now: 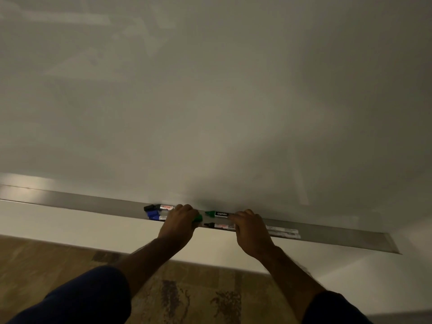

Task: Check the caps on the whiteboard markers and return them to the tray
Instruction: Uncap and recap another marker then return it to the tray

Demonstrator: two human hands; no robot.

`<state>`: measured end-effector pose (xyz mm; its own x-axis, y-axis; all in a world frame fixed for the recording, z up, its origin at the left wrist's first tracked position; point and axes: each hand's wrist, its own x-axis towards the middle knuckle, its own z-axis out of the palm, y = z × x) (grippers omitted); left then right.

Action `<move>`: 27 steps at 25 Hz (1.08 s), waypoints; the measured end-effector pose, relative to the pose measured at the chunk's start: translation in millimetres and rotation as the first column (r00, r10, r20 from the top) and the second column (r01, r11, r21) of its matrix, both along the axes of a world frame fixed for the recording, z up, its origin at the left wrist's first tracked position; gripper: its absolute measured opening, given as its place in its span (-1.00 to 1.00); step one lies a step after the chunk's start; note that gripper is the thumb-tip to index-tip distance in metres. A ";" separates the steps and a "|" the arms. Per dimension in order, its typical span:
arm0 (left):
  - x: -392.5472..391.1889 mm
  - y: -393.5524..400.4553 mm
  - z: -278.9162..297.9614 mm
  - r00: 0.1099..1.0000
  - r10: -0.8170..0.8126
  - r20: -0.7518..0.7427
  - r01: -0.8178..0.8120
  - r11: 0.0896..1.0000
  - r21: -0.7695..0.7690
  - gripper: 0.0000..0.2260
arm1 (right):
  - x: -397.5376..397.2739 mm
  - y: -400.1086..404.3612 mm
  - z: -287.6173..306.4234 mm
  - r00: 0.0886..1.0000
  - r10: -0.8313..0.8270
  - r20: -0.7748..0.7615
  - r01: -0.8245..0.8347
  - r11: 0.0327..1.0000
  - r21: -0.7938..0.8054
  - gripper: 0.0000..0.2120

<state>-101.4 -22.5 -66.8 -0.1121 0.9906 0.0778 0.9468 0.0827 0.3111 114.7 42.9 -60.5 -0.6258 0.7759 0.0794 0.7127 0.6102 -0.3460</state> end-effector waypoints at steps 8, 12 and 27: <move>-5.1 -0.6 -18.3 0.993 -0.080 -0.086 0.072 0.993 -0.092 -0.79 | -7.8 -6.4 -12.4 0.996 0.008 0.089 -0.005 1.000 -0.029 -0.77; -9.5 3.0 -18.7 0.972 -0.140 -0.188 0.117 0.985 -0.125 -0.76 | -12.6 -5.0 -17.2 0.988 0.000 0.153 0.004 1.000 -0.023 -0.74; -15.5 7.5 35.4 0.991 -0.091 0.101 0.092 0.996 0.001 -0.87 | -1.2 -2.5 47.3 0.998 -0.041 -0.055 0.046 0.995 0.090 -0.77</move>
<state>-116.9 -15.1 -31.4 -0.0282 0.9973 0.0671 0.9141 -0.0014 0.4056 113.5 40.3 -13.2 -0.5844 0.7905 0.1835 0.7216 0.6096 -0.3282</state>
